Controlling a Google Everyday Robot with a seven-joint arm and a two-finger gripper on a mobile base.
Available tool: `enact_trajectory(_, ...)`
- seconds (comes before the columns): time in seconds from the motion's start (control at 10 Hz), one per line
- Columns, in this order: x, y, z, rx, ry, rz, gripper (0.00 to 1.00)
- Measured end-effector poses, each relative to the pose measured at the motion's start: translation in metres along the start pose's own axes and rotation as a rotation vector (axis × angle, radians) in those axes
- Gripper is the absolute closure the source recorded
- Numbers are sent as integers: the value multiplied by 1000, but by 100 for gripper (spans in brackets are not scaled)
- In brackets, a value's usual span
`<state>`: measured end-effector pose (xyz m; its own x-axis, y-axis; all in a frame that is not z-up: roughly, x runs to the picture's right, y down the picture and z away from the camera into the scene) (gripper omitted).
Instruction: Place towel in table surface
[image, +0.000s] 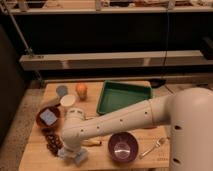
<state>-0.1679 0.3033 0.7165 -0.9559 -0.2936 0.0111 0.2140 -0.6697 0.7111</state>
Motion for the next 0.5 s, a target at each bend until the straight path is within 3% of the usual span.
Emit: enact_trajectory(0.5,-3,8,7,31,-22,31,24)
